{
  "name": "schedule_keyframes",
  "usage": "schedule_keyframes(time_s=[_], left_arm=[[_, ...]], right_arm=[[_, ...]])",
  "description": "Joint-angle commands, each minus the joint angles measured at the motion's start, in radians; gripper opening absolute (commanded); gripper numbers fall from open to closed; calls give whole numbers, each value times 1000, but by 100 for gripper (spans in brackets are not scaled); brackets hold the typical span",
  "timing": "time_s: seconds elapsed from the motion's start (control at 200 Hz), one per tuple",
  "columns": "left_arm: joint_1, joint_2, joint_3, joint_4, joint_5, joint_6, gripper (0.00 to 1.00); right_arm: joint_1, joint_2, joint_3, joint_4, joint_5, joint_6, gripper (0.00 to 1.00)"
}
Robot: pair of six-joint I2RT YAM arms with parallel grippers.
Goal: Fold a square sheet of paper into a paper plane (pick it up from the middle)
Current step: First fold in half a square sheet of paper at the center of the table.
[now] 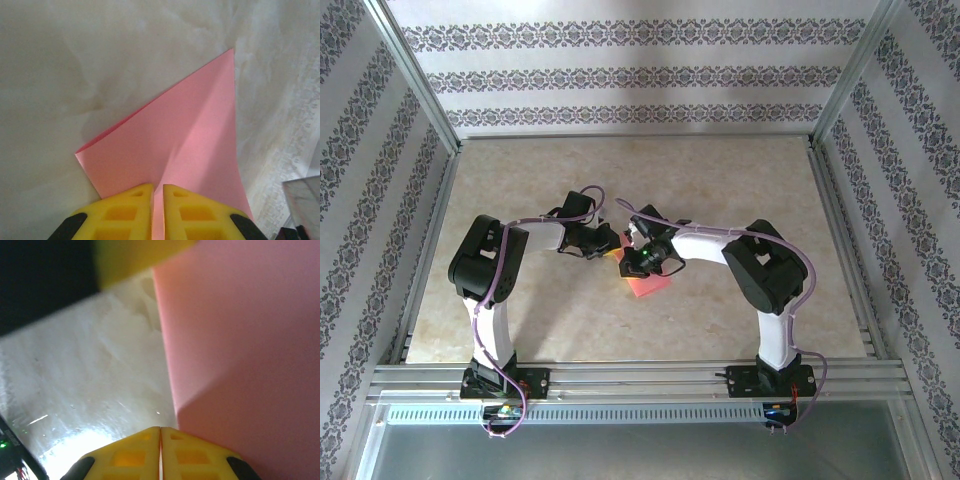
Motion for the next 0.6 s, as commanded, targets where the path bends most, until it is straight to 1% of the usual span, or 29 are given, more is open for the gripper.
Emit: schedule_keyframes(time_s=[0.0, 0.14, 0.36, 0.595], left_arm=[[6, -14, -2, -5, -4, 10, 14], [6, -46, -7, -3, 10, 6, 15], [-9, -102, -82, 92, 75, -44, 18], [-37, -74, -110, 87, 58, -34, 17]], right_arm=[[-11, 21, -13, 7, 23, 14, 11], [-14, 31, -20, 7, 29, 14, 11], [-22, 42, -30, 4, 35, 15, 11], [-24, 51, -28, -1, 35, 14, 11]])
